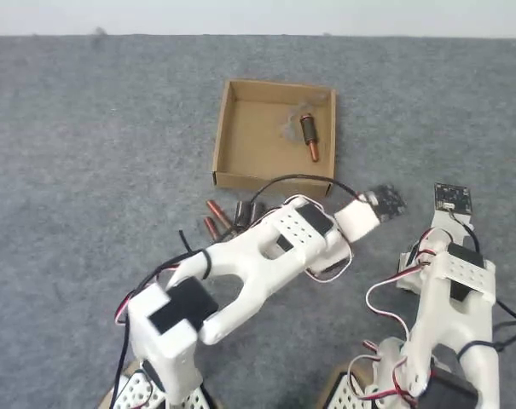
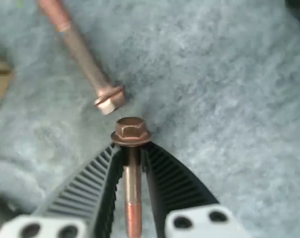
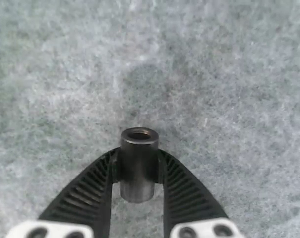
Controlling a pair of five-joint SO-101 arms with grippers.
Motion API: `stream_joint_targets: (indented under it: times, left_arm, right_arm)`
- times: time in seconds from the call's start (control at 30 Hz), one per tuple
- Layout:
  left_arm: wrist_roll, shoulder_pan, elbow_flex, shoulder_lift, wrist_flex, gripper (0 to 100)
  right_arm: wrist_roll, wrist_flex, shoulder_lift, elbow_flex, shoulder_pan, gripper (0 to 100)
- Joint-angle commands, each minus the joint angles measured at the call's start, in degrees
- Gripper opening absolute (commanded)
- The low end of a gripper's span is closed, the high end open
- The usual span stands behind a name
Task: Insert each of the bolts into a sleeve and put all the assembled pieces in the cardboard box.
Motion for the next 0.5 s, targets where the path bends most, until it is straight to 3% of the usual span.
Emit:
stream_joint_targets:
  times: [0.0,0.47]
  left_arm:
    - [7.56,-2.99,1.10,-8.26,0.00,1]
    - [21.71,-16.79,9.80,-17.76,-5.71,1]
  right_arm:
    - [0.53,-0.66,-2.68,-0.09,0.22,0.7]
    - [0.44,-0.75,-2.68,-0.09,0.22,0.7]
